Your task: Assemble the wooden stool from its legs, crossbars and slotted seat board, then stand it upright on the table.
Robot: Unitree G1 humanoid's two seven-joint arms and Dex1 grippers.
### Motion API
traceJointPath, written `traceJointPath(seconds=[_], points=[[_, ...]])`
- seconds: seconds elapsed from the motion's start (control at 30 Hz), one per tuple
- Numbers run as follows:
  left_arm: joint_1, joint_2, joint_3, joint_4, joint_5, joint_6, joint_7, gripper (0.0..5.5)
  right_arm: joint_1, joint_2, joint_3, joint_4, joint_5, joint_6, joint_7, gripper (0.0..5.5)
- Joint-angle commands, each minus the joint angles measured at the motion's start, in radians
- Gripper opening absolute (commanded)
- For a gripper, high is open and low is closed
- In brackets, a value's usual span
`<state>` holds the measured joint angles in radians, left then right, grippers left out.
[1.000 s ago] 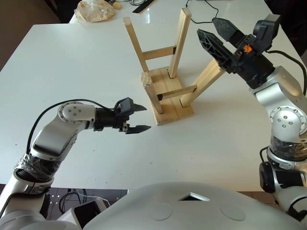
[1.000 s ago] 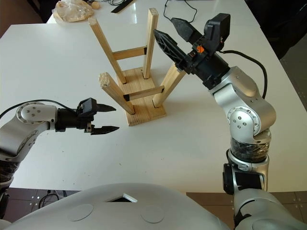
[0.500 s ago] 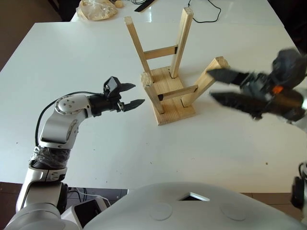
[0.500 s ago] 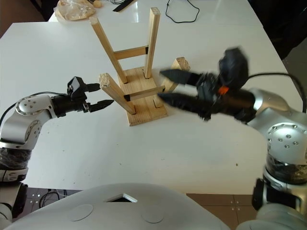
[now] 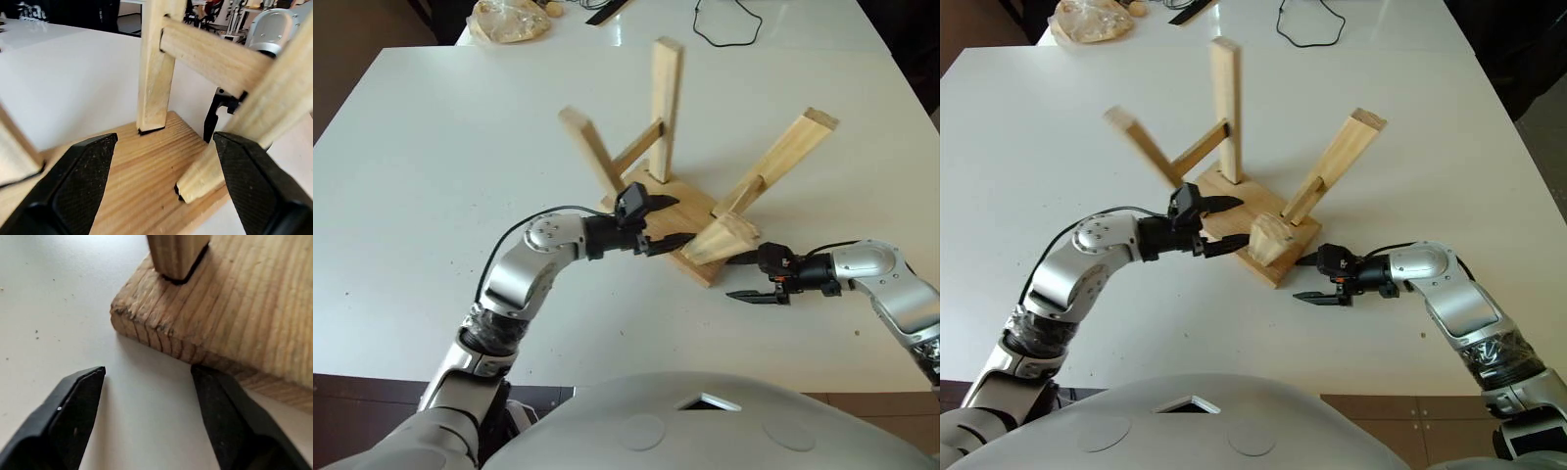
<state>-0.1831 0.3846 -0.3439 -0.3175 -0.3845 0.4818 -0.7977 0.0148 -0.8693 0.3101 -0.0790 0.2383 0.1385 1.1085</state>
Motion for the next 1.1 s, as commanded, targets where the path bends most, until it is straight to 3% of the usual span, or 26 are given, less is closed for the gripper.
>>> traceJointPath(seconds=[0.03, 0.27, 0.43, 0.57, 0.7, 0.77, 0.87, 1.1], points=[[0.033, 0.009, -0.103, -0.059, 0.076, -0.017, 0.006, 3.66, -0.040, 0.065, -0.023, 0.088, -0.039, 0.014, -0.064, 3.25], [0.211, 0.180, -0.046, -0.115, 0.184, -0.109, 0.025, 3.66, -0.034, 0.070, -0.087, 0.126, -0.062, -0.010, -0.102, 3.25], [0.305, 0.214, -0.005, -0.196, 0.185, -0.113, 0.050, 3.66, -0.021, 0.091, -0.103, 0.098, -0.066, 0.002, -0.129, 3.25], [0.480, 0.271, 0.150, -0.267, 0.093, -0.139, 0.021, 3.66, -0.004, 0.085, -0.126, 0.084, -0.072, 0.010, -0.144, 3.25], [0.625, 0.342, 0.387, -0.188, -0.023, -0.196, -0.082, 3.48, 0.087, 0.059, -0.173, 0.007, -0.051, 0.025, -0.149, 3.25], [0.618, 0.355, 0.490, -0.088, -0.058, -0.221, -0.109, 3.18, 0.147, 0.049, -0.200, -0.048, -0.034, 0.037, -0.148, 3.25], [0.537, 0.357, 0.546, 0.080, -0.013, -0.286, -0.091, 3.04, 0.210, 0.038, -0.217, -0.114, -0.032, 0.056, -0.147, 3.25], [0.361, 0.289, 0.484, 0.315, 0.128, -0.451, -0.013, 3.04, 0.193, 0.052, -0.181, -0.135, -0.074, 0.085, -0.164, 3.25]])
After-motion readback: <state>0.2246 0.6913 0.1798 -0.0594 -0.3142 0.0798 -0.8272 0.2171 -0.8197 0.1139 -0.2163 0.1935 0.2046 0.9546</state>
